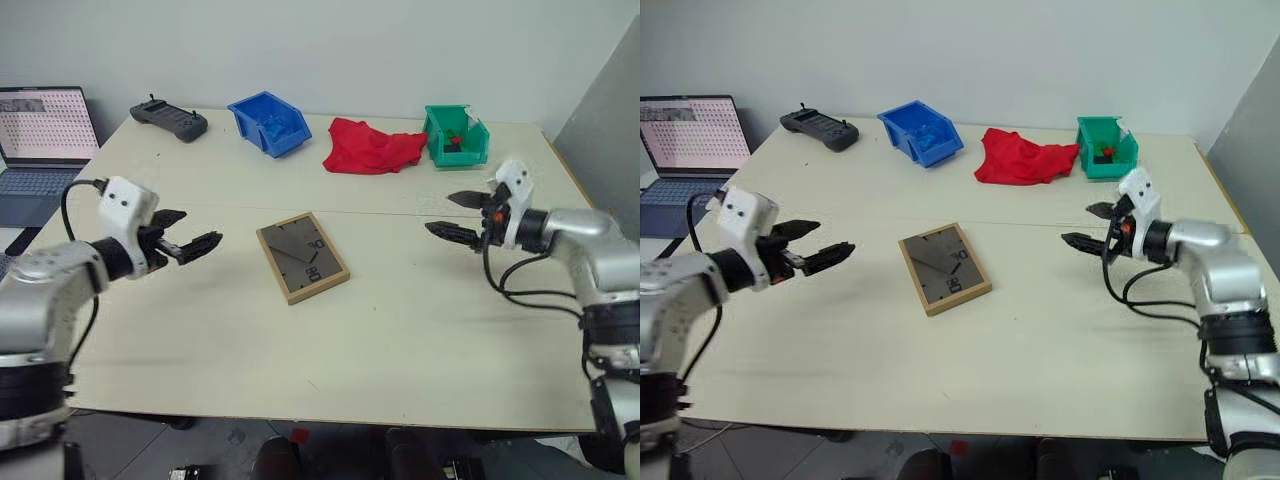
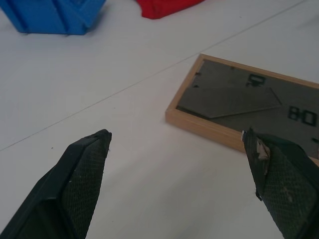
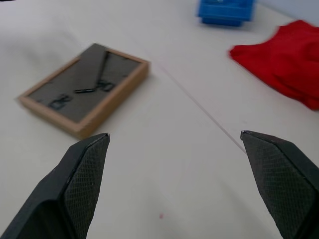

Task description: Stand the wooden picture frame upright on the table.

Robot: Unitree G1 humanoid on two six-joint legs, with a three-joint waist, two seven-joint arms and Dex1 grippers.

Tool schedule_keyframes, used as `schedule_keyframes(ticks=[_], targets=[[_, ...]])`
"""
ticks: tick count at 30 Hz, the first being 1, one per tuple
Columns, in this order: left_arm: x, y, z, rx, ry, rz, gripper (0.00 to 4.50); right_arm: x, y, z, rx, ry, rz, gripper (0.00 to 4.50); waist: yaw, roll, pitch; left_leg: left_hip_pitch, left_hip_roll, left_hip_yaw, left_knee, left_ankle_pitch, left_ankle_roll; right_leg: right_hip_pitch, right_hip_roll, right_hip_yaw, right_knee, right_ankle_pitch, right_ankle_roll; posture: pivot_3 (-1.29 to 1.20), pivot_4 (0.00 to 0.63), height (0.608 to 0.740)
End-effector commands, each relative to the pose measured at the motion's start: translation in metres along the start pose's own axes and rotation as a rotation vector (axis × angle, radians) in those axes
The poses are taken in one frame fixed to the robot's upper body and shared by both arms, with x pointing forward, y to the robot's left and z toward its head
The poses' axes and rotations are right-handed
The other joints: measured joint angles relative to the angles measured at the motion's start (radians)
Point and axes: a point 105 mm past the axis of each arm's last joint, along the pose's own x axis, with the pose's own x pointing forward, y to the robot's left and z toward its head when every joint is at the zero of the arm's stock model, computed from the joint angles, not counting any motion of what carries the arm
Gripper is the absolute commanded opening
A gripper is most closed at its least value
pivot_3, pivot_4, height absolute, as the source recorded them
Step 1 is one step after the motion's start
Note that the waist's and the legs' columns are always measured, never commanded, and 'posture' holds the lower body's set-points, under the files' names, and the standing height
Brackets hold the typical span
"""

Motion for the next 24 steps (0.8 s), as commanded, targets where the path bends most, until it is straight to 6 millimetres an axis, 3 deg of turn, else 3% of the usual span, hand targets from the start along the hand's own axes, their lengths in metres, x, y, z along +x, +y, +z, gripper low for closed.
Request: schedule_keyframes(ticks=[1,9,10,12,18,24], targets=[[-0.002,0.000,0.003,0.070,0.032,-0.040,4.50,0.002,-0.002,-0.005,-0.026,0.045,0.046,4.49,0.002,0.000,0.000,0.000,0.000,0.000,0.000,0.000,0.000,0.000,0.000,0.000,0.000,0.000,0.000,0.00,0.150,0.740],[-0.004,0.001,0.008,0.078,0.004,-0.008,4.50,0.009,-0.009,-0.007,-0.052,0.050,0.055,4.49,0.005,-0.001,0.001,-0.002,0.000,0.000,0.001,0.000,0.000,-0.002,0.000,0.000,0.001,0.000,0.000,0.00,0.150,0.740],[-0.005,0.003,0.007,0.077,0.001,0.005,4.21,0.012,-0.011,-0.005,-0.050,0.040,0.047,4.50,0.005,-0.001,0.000,-0.002,0.000,0.000,0.001,0.000,0.000,-0.002,0.000,0.000,0.001,0.000,0.000,0.00,0.150,0.740],[-0.008,0.005,0.006,0.071,-0.013,0.020,4.01,0.020,-0.013,-0.001,-0.080,0.038,0.049,4.11,0.003,0.000,0.001,-0.002,0.000,0.000,0.001,0.000,0.000,-0.002,0.000,0.000,0.001,0.000,0.000,0.00,0.150,0.740],[-0.001,0.015,-0.003,0.031,-0.039,0.161,2.71,0.048,-0.023,-0.007,-0.137,0.077,-0.032,2.76,-0.001,0.000,0.001,-0.001,0.000,0.001,0.001,0.000,0.000,-0.002,0.000,0.001,0.002,0.000,0.000,0.00,0.150,0.740],[0.033,-0.004,-0.035,-0.056,-0.060,0.326,1.43,0.095,-0.012,-0.019,-0.190,0.069,-0.063,1.36,0.000,-0.001,0.000,-0.002,0.001,0.001,0.002,0.001,-0.002,-0.002,0.000,0.001,0.002,0.000,0.000,0.00,0.150,0.740]])
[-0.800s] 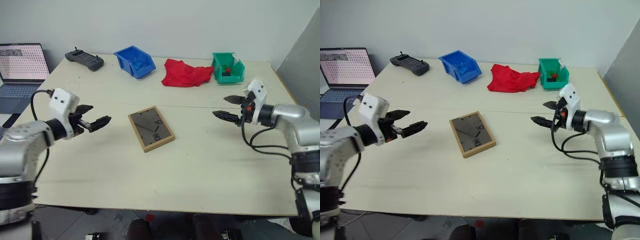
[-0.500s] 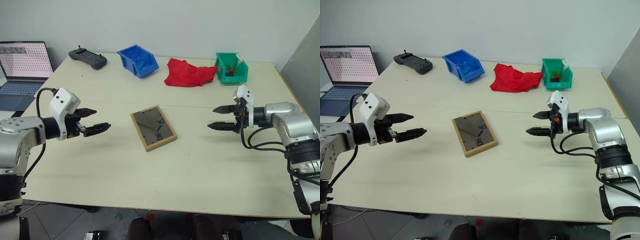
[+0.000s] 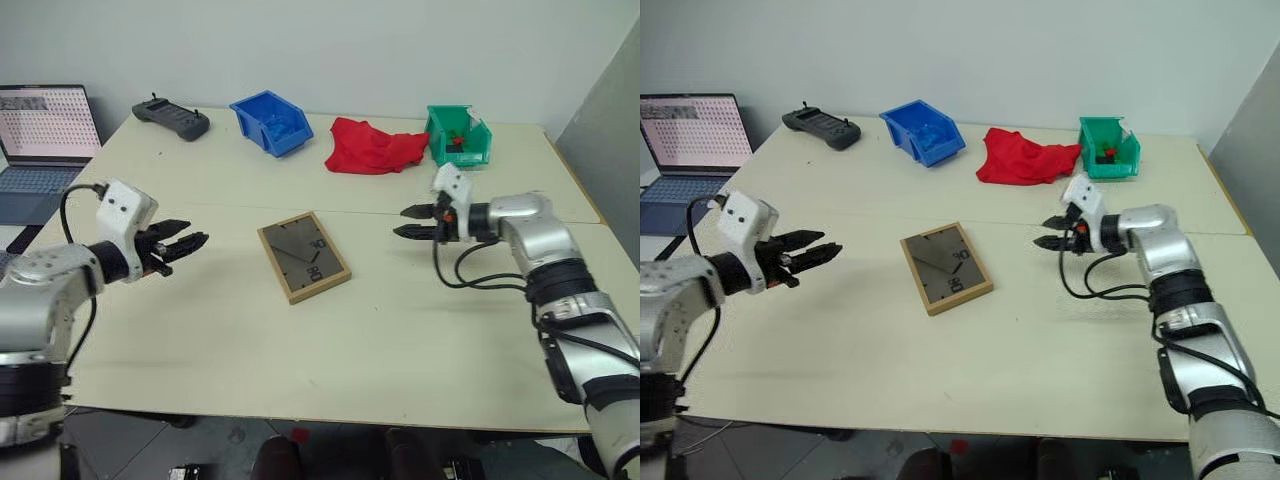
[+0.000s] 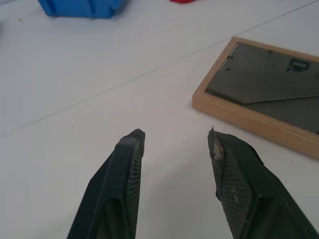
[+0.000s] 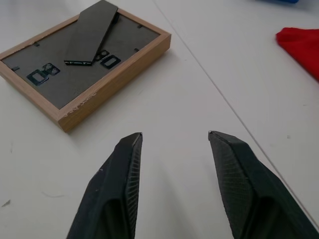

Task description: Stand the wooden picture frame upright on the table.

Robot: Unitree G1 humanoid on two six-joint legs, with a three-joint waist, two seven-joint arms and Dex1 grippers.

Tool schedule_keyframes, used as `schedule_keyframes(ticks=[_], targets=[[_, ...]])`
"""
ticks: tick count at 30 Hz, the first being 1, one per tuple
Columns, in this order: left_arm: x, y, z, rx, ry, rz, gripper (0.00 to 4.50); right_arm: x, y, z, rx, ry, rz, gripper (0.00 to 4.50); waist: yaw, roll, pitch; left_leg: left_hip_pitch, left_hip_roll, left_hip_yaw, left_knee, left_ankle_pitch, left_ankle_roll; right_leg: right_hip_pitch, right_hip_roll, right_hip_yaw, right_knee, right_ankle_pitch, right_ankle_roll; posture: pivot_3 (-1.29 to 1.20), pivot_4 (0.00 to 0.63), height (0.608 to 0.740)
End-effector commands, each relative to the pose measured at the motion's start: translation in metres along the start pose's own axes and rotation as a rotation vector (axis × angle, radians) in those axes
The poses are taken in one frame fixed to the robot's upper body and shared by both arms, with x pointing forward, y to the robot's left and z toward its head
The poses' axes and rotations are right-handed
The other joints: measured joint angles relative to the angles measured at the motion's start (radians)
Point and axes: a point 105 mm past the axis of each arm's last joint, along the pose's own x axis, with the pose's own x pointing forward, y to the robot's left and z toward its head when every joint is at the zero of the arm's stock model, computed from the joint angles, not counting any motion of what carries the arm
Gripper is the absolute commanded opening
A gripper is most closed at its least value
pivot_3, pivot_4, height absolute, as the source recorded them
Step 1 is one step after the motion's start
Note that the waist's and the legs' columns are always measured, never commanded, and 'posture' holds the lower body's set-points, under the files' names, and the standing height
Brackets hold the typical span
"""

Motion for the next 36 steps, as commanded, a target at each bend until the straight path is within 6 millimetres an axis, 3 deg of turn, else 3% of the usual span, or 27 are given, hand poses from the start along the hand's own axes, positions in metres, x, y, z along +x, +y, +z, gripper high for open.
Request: schedule_keyframes(ticks=[1,5,6,12,17,24,31,36], targets=[[0.012,-0.012,0.003,-0.007,-0.055,0.109,1.14,0.016,-0.003,0.007,-0.081,-0.021,-0.073,1.06,0.000,0.000,0.000,0.000,0.000,0.000,0.000,0.001,-0.002,0.000,0.000,0.000,0.000,0.000,0.000,0.00,0.150,0.740],[0.035,-0.041,-0.014,-0.049,-0.049,0.142,0.23,0.047,0.010,0.002,-0.068,-0.028,-0.104,0.02,0.004,-0.001,0.000,0.000,0.000,0.000,0.000,0.002,-0.003,0.000,0.000,0.000,0.000,0.000,0.000,0.00,0.150,0.740],[0.040,-0.046,-0.016,-0.052,-0.049,0.151,0.03,0.055,0.015,0.002,-0.069,-0.029,-0.102,0.00,0.003,-0.001,0.000,0.000,0.000,0.000,0.000,0.002,-0.003,0.001,0.000,0.000,0.000,0.000,0.000,0.00,0.150,0.740],[0.065,-0.079,-0.023,-0.039,-0.026,0.101,0.03,0.079,0.026,0.004,-0.052,-0.049,-0.149,0.00,0.002,-0.001,0.000,0.000,0.000,0.000,0.000,0.002,-0.003,0.001,0.000,0.000,0.001,0.000,0.000,0.00,0.150,0.740],[0.076,-0.096,-0.014,0.019,-0.035,0.028,0.03,0.090,0.053,0.014,0.001,-0.128,-0.046,0.00,0.002,-0.001,-0.001,0.001,0.000,0.000,0.000,0.002,-0.003,0.001,0.000,0.000,0.000,0.000,0.000,0.00,0.150,0.740],[0.081,-0.132,-0.008,0.142,-0.002,-0.166,0.03,0.078,0.079,0.017,0.066,-0.203,0.025,0.00,0.006,-0.001,-0.001,0.000,0.000,0.000,0.000,0.002,-0.003,0.001,0.000,-0.001,0.000,0.000,0.000,0.00,0.150,0.740],[0.060,-0.180,-0.007,0.242,0.040,-0.426,0.03,0.041,0.093,0.005,0.033,-0.140,0.015,0.00,0.008,-0.001,-0.001,0.000,0.000,-0.001,0.000,0.002,-0.003,0.001,0.000,-0.001,0.000,0.000,0.000,0.00,0.150,0.740],[0.044,-0.197,-0.021,0.300,0.107,-0.528,0.03,0.011,0.103,-0.008,0.001,-0.074,0.012,0.00,0.007,0.000,-0.001,0.001,-0.001,-0.001,0.000,0.001,-0.003,0.001,0.000,0.000,0.000,0.000,0.000,0.00,0.150,0.740]])
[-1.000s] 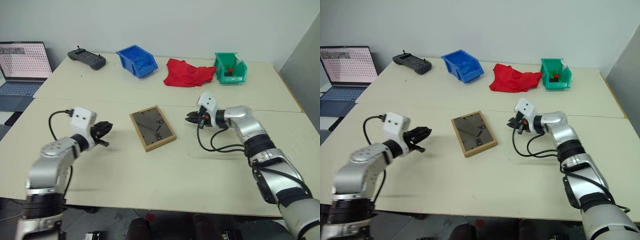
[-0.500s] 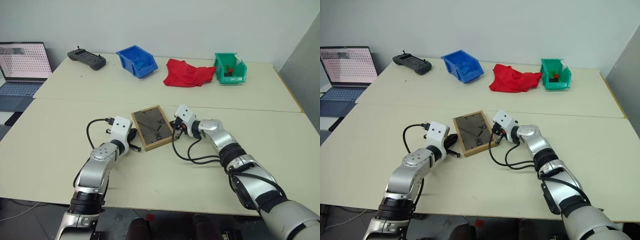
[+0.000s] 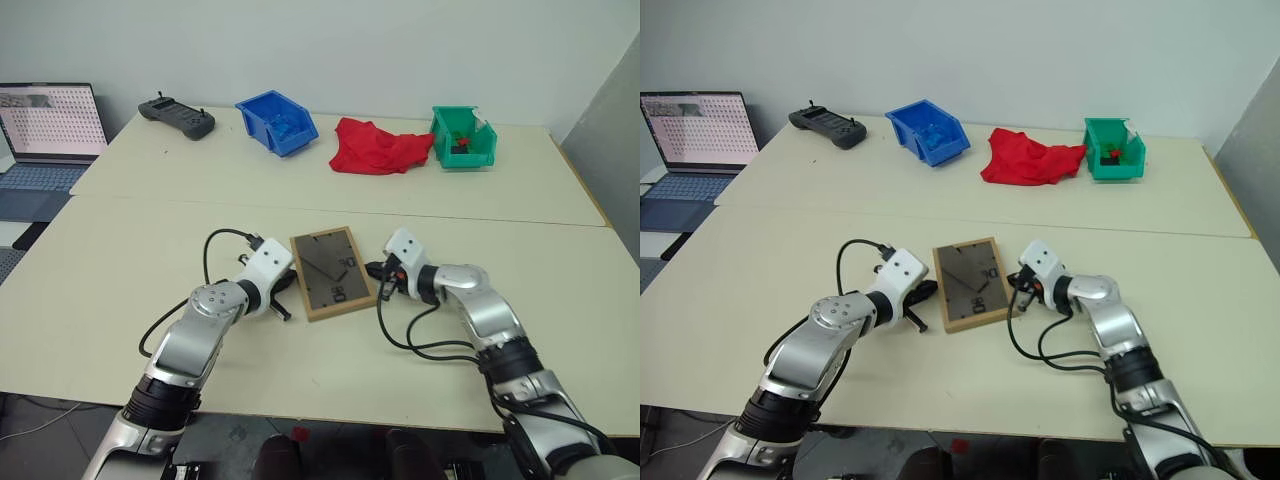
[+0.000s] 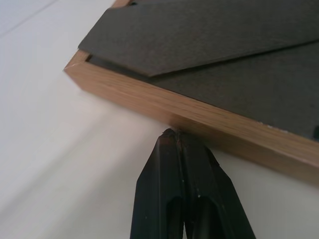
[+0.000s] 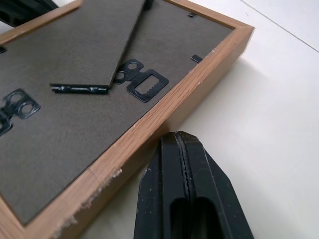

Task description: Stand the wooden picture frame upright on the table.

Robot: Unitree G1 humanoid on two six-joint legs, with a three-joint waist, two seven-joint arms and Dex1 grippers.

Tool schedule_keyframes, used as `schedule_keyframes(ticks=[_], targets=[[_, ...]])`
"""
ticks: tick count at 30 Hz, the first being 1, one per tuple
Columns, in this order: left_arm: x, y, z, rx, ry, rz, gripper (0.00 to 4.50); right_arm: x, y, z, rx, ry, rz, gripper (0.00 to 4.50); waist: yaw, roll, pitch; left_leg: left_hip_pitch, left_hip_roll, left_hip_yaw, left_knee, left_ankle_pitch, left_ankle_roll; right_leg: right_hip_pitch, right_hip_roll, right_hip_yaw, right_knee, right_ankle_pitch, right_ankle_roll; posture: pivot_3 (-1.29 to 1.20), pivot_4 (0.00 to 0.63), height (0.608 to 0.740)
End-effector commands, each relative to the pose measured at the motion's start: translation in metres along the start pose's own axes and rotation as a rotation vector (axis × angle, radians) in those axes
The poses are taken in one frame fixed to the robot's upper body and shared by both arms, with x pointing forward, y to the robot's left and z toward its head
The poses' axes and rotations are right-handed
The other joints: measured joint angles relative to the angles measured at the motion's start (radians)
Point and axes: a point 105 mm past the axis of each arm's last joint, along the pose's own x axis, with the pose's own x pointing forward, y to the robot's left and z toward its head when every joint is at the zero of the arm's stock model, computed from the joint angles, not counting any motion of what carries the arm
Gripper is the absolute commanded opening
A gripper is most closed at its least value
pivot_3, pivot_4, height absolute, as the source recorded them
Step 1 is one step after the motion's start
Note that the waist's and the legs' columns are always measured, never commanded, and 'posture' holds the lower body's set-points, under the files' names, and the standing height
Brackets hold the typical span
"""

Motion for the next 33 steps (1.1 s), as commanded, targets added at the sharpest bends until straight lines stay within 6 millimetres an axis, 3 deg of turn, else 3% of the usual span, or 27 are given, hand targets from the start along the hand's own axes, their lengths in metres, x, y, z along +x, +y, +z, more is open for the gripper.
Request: schedule_keyframes(ticks=[1,9,16,20,21,25,28,33], targets=[[0.002,-0.045,0.017,0.062,-0.058,-0.194,0.03,-0.009,0.031,0.028,-0.063,-0.078,0.124,0.00,0.000,0.000,0.000,0.000,0.000,0.000,0.000,0.000,0.000,0.000,0.000,0.000,0.000,0.000,0.000,0.00,0.150,0.740],[0.007,-0.044,0.008,0.071,-0.010,-0.186,0.03,-0.028,0.050,0.010,-0.090,0.038,0.181,0.00,0.001,0.000,-0.001,0.001,-0.001,-0.001,0.000,-0.002,0.004,0.001,0.000,0.000,0.000,0.000,0.000,0.00,0.150,0.740],[0.010,-0.028,0.002,0.056,0.018,-0.125,0.03,-0.032,0.032,-0.002,-0.102,0.114,0.123,0.00,0.003,0.000,-0.002,0.002,-0.001,-0.004,0.001,-0.002,0.004,0.005,0.000,-0.002,-0.001,0.000,0.000,0.00,0.150,0.740],[-0.013,-0.012,-0.010,-0.023,0.027,-0.129,0.03,-0.041,0.009,-0.004,-0.147,0.125,0.058,0.00,0.003,0.000,-0.002,0.003,-0.002,-0.005,0.001,-0.002,0.004,0.006,0.000,-0.002,-0.001,0.000,0.000,0.00,0.150,0.740],[-0.021,-0.008,-0.013,-0.049,0.025,-0.143,0.21,-0.042,0.006,-0.003,-0.153,0.116,0.053,0.00,0.001,0.000,-0.002,0.003,-0.002,-0.005,0.001,-0.002,0.004,0.006,0.000,-0.002,-0.001,0.000,0.000,0.00,0.150,0.740],[-0.066,0.000,-0.006,-0.368,-0.066,-0.337,0.87,-0.038,-0.003,0.004,-0.125,0.052,0.040,0.00,-0.012,-0.001,-0.002,0.003,-0.001,-0.007,0.000,-0.002,0.004,0.004,0.002,-0.002,-0.001,-0.001,-0.001,0.00,0.150,0.740],[-0.092,-0.001,-0.008,-0.711,-0.052,-0.503,1.48,-0.030,-0.002,0.001,-0.136,0.048,0.052,0.00,-0.012,-0.001,-0.002,0.001,-0.001,-0.009,0.000,-0.002,0.004,0.003,0.002,-0.003,0.000,-0.001,-0.001,0.00,0.150,0.740],[-0.102,0.002,-0.011,-1.087,-0.040,-0.666,2.48,-0.023,0.010,-0.002,-0.141,0.035,0.099,0.00,-0.005,-0.001,-0.002,0.002,-0.001,-0.010,0.001,-0.002,0.004,0.005,0.002,-0.003,-0.001,-0.001,0.000,0.00,0.150,0.740]])
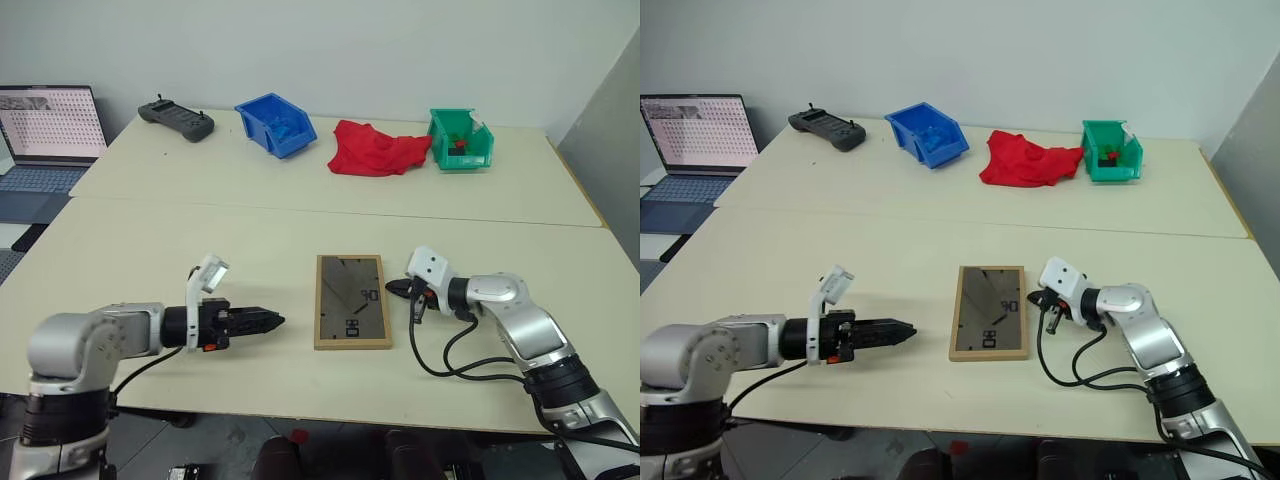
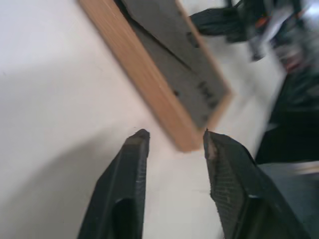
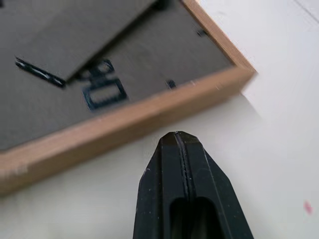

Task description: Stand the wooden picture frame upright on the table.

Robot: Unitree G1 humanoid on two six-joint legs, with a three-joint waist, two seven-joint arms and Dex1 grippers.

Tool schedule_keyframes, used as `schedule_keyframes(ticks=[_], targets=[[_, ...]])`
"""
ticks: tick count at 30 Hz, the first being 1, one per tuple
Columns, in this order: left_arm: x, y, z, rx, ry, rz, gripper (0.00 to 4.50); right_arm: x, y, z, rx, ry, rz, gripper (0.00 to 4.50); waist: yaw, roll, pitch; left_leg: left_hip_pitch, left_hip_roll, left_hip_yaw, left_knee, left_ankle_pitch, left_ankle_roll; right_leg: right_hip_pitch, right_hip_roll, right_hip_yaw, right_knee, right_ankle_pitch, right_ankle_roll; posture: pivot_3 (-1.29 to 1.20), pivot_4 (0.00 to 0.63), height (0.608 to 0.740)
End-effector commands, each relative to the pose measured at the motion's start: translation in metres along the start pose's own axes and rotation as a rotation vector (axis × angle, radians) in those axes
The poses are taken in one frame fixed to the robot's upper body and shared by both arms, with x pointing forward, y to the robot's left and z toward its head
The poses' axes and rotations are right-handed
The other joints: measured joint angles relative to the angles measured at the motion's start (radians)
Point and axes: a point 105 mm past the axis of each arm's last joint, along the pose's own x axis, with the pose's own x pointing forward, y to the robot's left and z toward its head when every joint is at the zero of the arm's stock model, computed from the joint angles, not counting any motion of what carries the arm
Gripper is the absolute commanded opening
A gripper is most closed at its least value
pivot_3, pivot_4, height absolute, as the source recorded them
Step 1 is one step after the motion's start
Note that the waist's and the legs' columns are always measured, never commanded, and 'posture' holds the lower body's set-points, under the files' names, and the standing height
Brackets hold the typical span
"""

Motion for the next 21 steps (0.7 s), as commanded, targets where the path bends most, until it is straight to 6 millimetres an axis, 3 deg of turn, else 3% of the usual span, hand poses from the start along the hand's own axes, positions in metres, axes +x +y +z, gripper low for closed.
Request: schedule_keyframes(ticks=[1,9,15,21], targets=[[-0.002,-0.003,0.001,-0.209,-0.032,-0.139,2.75,0.001,0.007,0.009,-0.041,-0.038,0.030,0.00,0.000,0.000,0.000,0.000,0.000,0.000,0.000,0.000,0.000,0.000,0.000,0.000,0.000,0.000,0.000,0.00,0.150,0.740],[0.031,0.019,-0.036,-0.338,0.049,-0.091,4.47,0.015,0.030,0.014,-0.044,-0.049,0.082,0.00,-0.012,0.000,0.000,0.002,0.000,0.000,0.000,0.000,0.000,0.000,0.000,0.000,0.001,0.000,0.000,0.00,0.150,0.740],[0.064,0.026,-0.048,-0.339,0.065,-0.102,4.47,0.029,0.036,0.030,-0.019,-0.094,0.073,0.00,-0.005,0.008,-0.008,0.005,-0.001,-0.001,0.000,0.000,0.000,0.005,-0.001,0.000,0.000,0.000,0.000,0.00,0.150,0.740],[0.075,0.035,-0.050,-0.295,0.056,-0.068,4.47,0.031,0.038,0.030,-0.014,-0.091,0.066,0.00,0.016,0.013,-0.016,0.007,-0.005,-0.003,0.000,0.000,0.000,0.010,-0.002,0.002,-0.002,-0.001,0.001,0.00,0.150,0.740]])
